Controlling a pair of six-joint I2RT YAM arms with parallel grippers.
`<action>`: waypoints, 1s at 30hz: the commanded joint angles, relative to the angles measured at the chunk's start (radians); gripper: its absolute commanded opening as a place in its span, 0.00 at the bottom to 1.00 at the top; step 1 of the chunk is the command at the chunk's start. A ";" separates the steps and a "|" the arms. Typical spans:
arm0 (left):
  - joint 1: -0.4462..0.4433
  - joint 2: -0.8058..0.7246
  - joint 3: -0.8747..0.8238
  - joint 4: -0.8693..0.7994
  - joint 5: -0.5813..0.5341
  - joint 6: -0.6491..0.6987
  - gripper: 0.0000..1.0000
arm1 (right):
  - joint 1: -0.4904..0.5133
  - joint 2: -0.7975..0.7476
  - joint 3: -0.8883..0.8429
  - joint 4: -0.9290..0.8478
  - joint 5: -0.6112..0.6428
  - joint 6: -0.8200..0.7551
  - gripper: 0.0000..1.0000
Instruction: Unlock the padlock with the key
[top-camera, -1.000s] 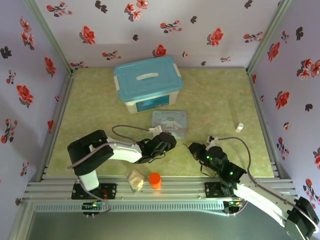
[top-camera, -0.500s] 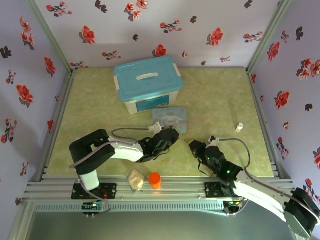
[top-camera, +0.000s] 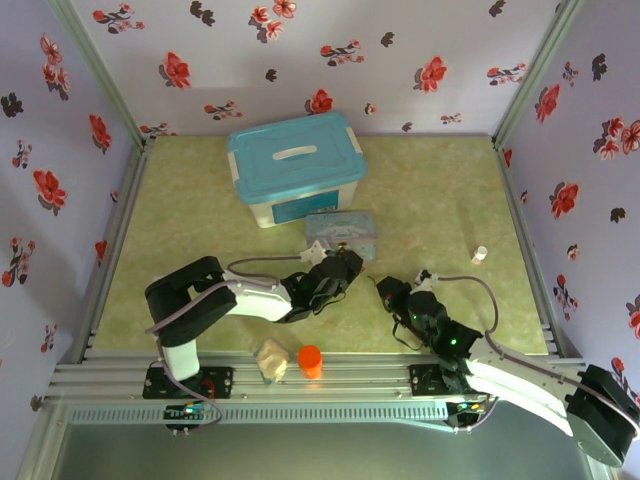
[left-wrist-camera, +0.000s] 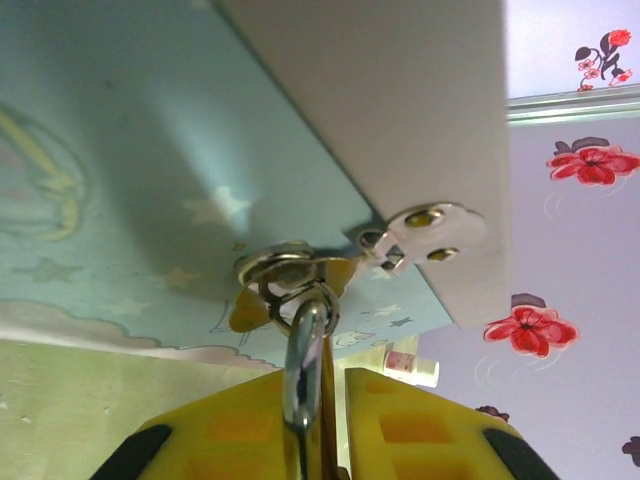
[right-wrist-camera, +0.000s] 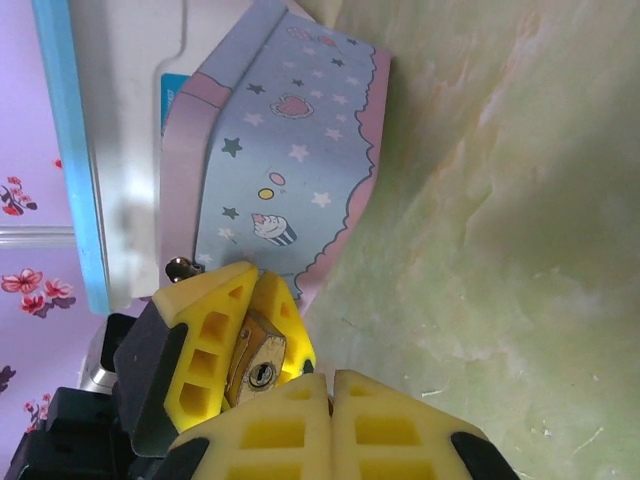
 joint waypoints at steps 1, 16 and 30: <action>0.003 0.009 0.035 0.057 -0.026 -0.034 0.00 | 0.011 0.000 0.033 0.015 0.071 0.014 0.00; -0.018 0.047 0.070 0.080 -0.028 -0.099 0.00 | 0.013 0.009 0.043 0.021 0.110 0.000 0.00; -0.024 0.063 0.101 0.074 -0.025 -0.102 0.00 | 0.014 0.030 0.050 0.016 0.117 0.002 0.00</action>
